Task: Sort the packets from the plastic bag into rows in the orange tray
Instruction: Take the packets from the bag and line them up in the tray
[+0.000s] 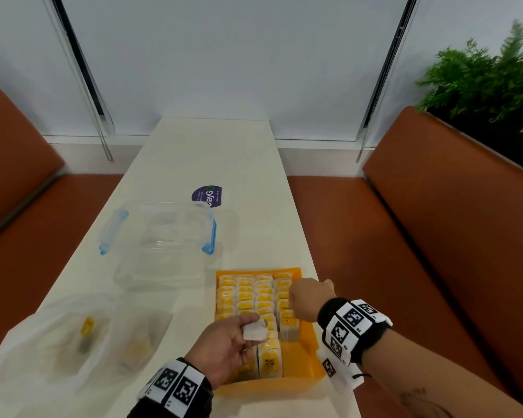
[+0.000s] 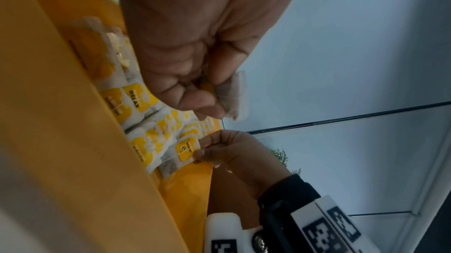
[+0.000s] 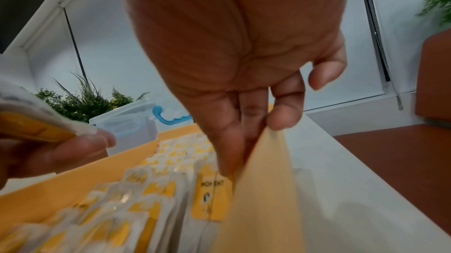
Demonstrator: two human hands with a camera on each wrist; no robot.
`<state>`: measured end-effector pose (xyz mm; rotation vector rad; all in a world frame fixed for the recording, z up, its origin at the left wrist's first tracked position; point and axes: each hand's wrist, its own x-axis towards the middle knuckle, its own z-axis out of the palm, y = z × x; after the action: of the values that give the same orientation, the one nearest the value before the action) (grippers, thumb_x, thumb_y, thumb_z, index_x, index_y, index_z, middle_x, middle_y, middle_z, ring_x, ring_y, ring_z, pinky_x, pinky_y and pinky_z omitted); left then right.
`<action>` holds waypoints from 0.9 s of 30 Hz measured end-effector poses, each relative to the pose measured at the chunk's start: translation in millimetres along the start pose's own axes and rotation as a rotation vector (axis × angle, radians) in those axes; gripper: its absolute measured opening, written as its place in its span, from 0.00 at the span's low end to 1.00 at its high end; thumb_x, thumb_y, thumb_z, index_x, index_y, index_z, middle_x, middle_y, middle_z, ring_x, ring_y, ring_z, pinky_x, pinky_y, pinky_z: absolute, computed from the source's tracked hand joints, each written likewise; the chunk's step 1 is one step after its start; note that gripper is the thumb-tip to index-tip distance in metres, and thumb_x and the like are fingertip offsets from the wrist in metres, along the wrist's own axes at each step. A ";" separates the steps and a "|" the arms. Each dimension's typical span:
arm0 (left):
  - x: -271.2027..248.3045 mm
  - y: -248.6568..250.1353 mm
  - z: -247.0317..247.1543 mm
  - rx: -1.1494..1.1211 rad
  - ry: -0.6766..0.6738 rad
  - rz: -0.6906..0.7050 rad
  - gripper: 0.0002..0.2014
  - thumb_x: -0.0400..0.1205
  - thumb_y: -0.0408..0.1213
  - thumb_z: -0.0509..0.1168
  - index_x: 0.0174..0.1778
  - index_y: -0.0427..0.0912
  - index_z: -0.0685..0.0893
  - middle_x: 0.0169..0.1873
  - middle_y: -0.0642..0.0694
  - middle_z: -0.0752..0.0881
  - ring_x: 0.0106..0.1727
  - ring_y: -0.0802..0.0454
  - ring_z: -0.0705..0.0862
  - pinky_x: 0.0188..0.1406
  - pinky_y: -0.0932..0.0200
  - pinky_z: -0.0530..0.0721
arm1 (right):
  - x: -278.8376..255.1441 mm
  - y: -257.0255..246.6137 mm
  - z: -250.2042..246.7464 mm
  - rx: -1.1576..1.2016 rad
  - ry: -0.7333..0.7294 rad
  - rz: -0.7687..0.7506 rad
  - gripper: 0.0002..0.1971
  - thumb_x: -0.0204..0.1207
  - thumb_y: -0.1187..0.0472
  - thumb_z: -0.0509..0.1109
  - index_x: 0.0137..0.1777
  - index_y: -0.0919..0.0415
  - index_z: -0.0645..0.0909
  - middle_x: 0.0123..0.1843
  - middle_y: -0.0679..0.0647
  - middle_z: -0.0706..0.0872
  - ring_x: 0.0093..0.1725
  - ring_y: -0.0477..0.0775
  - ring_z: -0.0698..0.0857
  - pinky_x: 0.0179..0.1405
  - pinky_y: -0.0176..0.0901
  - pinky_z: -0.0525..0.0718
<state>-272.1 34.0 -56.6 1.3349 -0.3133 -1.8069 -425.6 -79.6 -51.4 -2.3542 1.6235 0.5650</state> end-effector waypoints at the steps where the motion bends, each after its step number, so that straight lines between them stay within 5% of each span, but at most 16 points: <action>1: -0.4 -0.2 0.3 -0.013 -0.009 0.002 0.21 0.77 0.16 0.48 0.58 0.30 0.81 0.43 0.37 0.88 0.29 0.49 0.86 0.20 0.64 0.76 | -4.1 1.4 -2.6 0.023 0.021 -0.015 0.08 0.76 0.65 0.62 0.51 0.55 0.79 0.51 0.50 0.85 0.51 0.55 0.82 0.63 0.53 0.66; 4: -3.5 1.0 3.8 -0.023 -0.034 0.010 0.11 0.80 0.21 0.57 0.53 0.33 0.83 0.39 0.39 0.90 0.28 0.52 0.87 0.18 0.66 0.76 | -20.4 7.2 -15.1 0.177 0.142 -0.107 0.15 0.75 0.64 0.66 0.60 0.50 0.77 0.55 0.47 0.84 0.56 0.51 0.81 0.62 0.47 0.67; 9: -7.7 1.1 12.8 0.051 -0.055 0.037 0.08 0.82 0.28 0.59 0.52 0.34 0.83 0.40 0.41 0.91 0.27 0.55 0.86 0.18 0.68 0.74 | -49.1 4.5 -30.6 0.555 0.081 -0.413 0.29 0.67 0.62 0.77 0.67 0.47 0.74 0.52 0.39 0.75 0.44 0.38 0.75 0.39 0.23 0.73; 12: -9.6 -0.2 17.2 0.168 -0.045 0.064 0.08 0.84 0.33 0.59 0.49 0.36 0.83 0.36 0.44 0.91 0.24 0.57 0.83 0.18 0.68 0.70 | -52.3 -0.6 -23.8 0.597 0.123 -0.442 0.18 0.71 0.61 0.76 0.61 0.53 0.80 0.45 0.44 0.77 0.39 0.43 0.76 0.36 0.26 0.73; 15: -11.5 -1.0 19.8 0.306 -0.005 0.129 0.07 0.83 0.36 0.61 0.44 0.37 0.81 0.30 0.48 0.89 0.21 0.59 0.78 0.18 0.68 0.68 | -49.4 0.2 -18.2 0.716 0.145 -0.360 0.04 0.75 0.64 0.72 0.44 0.55 0.80 0.32 0.45 0.75 0.28 0.37 0.76 0.27 0.23 0.71; 20: -15.4 -2.4 21.6 0.428 0.090 0.288 0.10 0.79 0.30 0.66 0.33 0.42 0.76 0.27 0.49 0.75 0.24 0.58 0.71 0.20 0.69 0.67 | -55.8 2.9 -11.4 1.269 -0.038 -0.234 0.11 0.76 0.73 0.68 0.43 0.58 0.72 0.31 0.53 0.79 0.25 0.44 0.85 0.19 0.35 0.79; 22: -16.8 -1.4 22.7 0.489 0.152 0.374 0.08 0.79 0.30 0.66 0.34 0.43 0.78 0.28 0.51 0.76 0.29 0.57 0.73 0.24 0.69 0.70 | -58.1 2.4 -8.5 1.233 -0.092 -0.228 0.10 0.76 0.73 0.68 0.44 0.59 0.72 0.34 0.53 0.84 0.28 0.45 0.85 0.23 0.37 0.81; 25: -19.3 0.8 23.8 0.637 0.214 0.541 0.07 0.78 0.31 0.67 0.35 0.45 0.81 0.33 0.52 0.82 0.38 0.53 0.79 0.34 0.68 0.74 | -59.2 3.9 -5.8 0.849 0.005 -0.215 0.13 0.71 0.66 0.75 0.43 0.51 0.73 0.43 0.48 0.82 0.38 0.45 0.80 0.33 0.33 0.78; 27: -23.2 3.0 23.9 0.834 0.261 0.637 0.08 0.78 0.35 0.68 0.35 0.50 0.81 0.34 0.55 0.83 0.39 0.55 0.81 0.35 0.69 0.74 | -63.9 5.6 -8.5 0.767 0.096 -0.223 0.19 0.67 0.59 0.79 0.54 0.48 0.75 0.50 0.44 0.78 0.45 0.44 0.77 0.37 0.26 0.73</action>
<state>-289.9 43.1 -29.7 1.7244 -1.2807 -0.9546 -449.3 -31.1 -15.9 -1.9373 1.2644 -0.2002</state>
